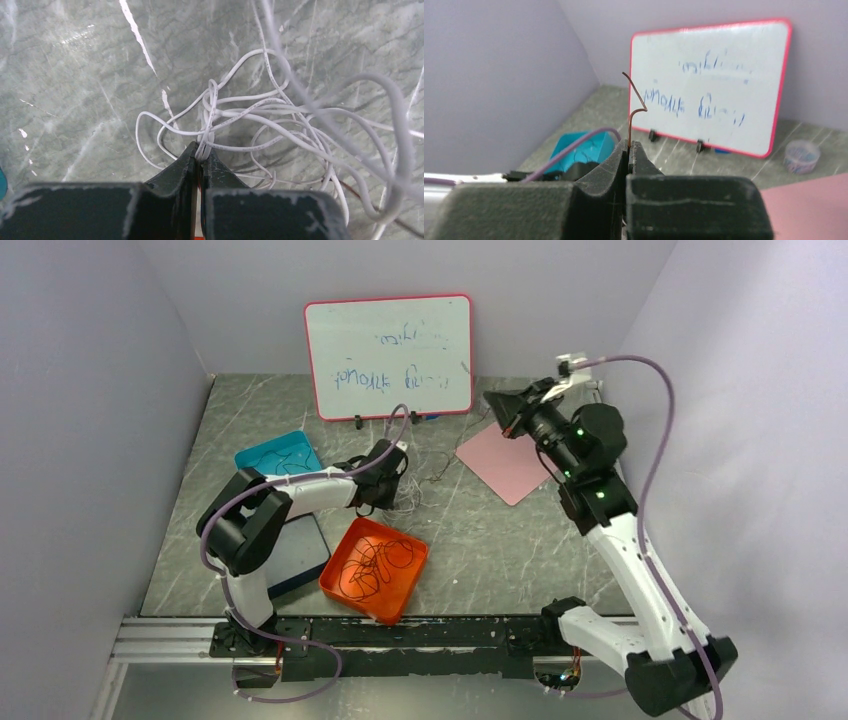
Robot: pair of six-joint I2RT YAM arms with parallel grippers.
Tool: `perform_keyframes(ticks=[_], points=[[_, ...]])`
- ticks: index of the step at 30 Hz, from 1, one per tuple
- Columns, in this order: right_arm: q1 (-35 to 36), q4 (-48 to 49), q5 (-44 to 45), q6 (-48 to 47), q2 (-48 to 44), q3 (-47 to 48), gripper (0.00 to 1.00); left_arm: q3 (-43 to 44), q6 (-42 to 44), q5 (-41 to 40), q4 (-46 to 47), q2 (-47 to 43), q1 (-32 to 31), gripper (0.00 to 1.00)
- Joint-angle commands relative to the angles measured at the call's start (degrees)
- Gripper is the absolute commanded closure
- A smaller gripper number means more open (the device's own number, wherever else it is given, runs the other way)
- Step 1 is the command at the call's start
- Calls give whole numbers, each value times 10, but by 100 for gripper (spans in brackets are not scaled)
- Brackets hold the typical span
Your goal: Untangle the cables
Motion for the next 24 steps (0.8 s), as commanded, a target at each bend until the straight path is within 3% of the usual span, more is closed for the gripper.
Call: perform_keyframes(ticks=[1, 12, 24], points=[[-3, -24, 68, -16, -45, 33, 100, -18, -5, -9, 3, 6, 13, 93], [-3, -58, 183, -70, -120, 55, 100, -37, -15, -10, 13, 4, 31, 93], [-3, -70, 462, -110, -229, 30, 100, -55, -25, -12, 24, 12, 44, 93]])
